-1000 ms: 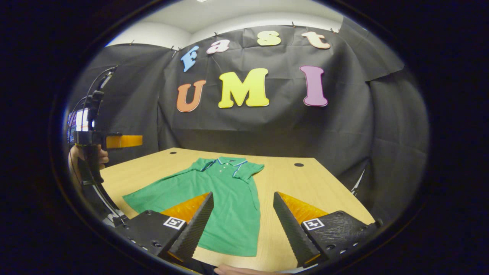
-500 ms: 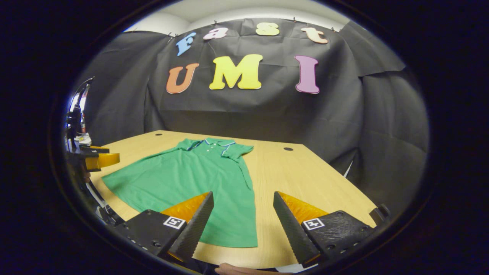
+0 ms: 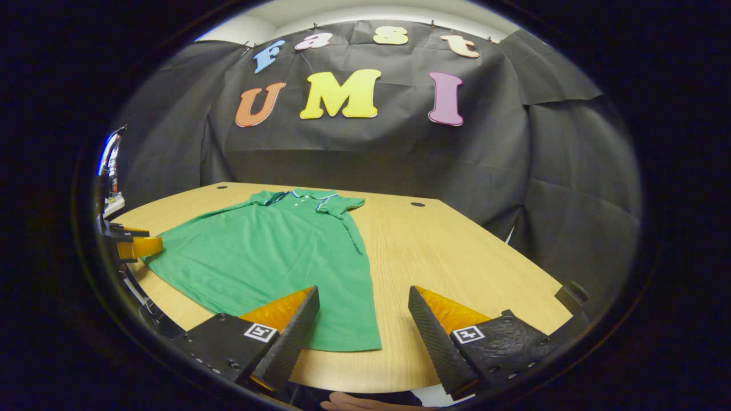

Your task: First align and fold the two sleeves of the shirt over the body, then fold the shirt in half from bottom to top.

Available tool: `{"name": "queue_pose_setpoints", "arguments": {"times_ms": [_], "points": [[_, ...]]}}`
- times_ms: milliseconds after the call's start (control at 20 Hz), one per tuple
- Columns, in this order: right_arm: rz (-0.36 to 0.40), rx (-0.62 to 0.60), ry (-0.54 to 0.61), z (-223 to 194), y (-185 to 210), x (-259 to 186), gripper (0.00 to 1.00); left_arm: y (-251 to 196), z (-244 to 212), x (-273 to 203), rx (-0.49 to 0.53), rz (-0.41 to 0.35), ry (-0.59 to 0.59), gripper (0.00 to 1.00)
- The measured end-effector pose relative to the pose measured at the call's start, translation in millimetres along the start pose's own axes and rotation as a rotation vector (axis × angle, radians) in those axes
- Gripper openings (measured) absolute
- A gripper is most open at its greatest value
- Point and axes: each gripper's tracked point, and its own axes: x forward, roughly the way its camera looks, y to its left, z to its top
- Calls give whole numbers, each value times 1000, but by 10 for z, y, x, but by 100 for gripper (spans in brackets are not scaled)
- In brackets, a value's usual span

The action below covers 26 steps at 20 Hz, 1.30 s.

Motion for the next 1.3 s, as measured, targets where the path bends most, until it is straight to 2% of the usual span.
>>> {"name": "queue_pose_setpoints", "arguments": {"times_ms": [350,650,900,950,1000,1050,1100,1150,1250,1300], "points": [[18,41,65,-197,18,35,95,9,-3,27,-4,14,-10,100],[40,99,71,-208,21,53,96,43,-19,45,47,42,-36,100],[64,106,70,-214,56,63,95,96,-13,53,32,50,-47,100],[70,111,70,-226,77,63,92,118,-10,59,35,53,-43,97],[69,118,67,-221,65,56,85,136,-20,52,41,52,-39,89],[77,129,67,-228,75,63,84,130,-19,48,47,44,-39,83],[82,132,64,-229,97,74,70,99,-20,50,53,35,-37,74],[94,133,63,-226,127,80,65,61,-20,54,64,26,-36,70],[114,144,62,-227,181,99,51,-7,-17,69,76,9,-35,55],[120,182,60,-232,182,93,40,-35,-17,80,77,0,-32,45]]}}
